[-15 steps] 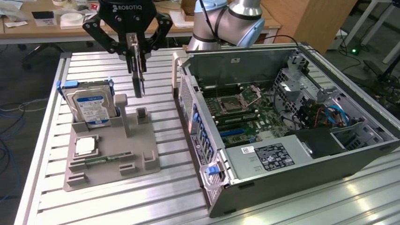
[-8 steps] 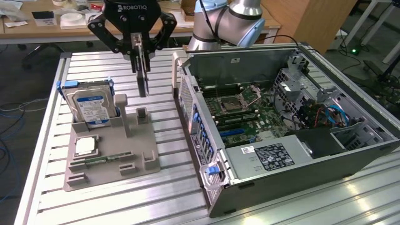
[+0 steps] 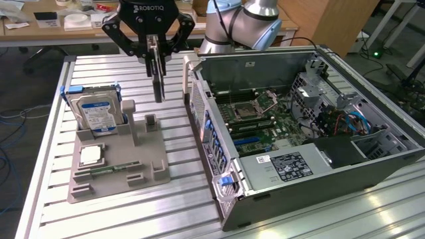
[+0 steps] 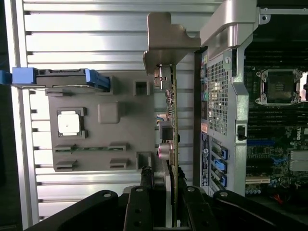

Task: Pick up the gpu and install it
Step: 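Pick up the gpu and move the gpu toward the slot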

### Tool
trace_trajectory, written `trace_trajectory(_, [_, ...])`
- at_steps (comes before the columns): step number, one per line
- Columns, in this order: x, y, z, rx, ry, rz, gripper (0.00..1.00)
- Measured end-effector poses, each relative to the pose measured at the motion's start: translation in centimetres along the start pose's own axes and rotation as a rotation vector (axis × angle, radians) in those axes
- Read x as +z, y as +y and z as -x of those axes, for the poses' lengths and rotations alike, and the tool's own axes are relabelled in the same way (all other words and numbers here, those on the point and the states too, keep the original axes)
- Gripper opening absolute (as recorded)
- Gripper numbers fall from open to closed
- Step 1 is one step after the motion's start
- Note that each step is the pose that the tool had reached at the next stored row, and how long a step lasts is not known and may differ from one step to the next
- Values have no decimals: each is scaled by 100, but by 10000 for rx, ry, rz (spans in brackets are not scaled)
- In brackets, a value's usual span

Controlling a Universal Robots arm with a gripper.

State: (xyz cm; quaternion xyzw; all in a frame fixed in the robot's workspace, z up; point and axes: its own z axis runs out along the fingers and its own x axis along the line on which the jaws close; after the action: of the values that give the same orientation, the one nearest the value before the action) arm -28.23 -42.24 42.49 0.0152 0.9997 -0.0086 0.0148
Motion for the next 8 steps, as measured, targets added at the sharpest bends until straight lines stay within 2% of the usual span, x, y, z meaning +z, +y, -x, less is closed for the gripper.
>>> trace_trajectory(8, [3, 4, 110, 1, 2, -1, 28])
